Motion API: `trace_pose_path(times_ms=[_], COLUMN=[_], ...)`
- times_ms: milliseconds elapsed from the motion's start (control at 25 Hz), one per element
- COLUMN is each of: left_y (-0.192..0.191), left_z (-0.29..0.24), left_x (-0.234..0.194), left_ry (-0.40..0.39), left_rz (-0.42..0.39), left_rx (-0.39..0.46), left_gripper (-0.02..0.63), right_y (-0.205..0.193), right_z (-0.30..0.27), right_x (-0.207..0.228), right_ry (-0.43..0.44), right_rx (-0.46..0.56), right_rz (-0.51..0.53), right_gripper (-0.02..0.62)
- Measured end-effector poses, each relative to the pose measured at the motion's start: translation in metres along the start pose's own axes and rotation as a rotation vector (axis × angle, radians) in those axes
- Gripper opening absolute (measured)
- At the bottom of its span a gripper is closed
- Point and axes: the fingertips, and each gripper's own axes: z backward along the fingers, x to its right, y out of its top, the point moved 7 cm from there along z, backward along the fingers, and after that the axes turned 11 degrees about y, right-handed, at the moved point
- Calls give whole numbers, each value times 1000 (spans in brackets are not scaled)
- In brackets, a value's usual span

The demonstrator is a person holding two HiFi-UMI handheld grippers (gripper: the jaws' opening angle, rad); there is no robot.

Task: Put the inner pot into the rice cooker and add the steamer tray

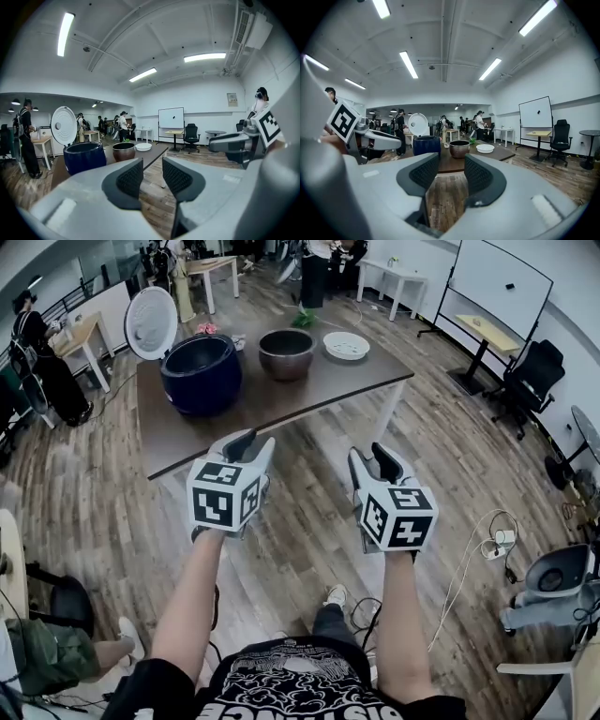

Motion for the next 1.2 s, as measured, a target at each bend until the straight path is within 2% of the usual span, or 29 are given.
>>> trace_pose_path(times_ms=[80, 440, 640, 840, 1040, 1200], left_y=[5, 28, 40, 48, 55, 57], left_z=[-17, -95, -131, -151, -168, -177], left_x=[5, 36, 47, 56, 62, 69], left_ry=[9, 72, 97, 144, 190, 212], left_rz=[-2, 50, 60, 67, 92, 97], left_rx=[-5, -26, -33, -39, -41, -41], left_gripper=[135, 216, 266, 318, 384, 413], right_y=[4, 18, 26, 29, 33, 32], right_z=[-9, -41, -60, -71, -80, -86], right_x=[17, 104, 144, 176, 202, 218], right_ry=[15, 67, 89, 118, 134, 146], right_rx=[2, -21, -40, -32, -15, -14], right_rz=[1, 17, 25, 6, -16, -22], right_gripper=[200, 243, 298, 341, 404, 460])
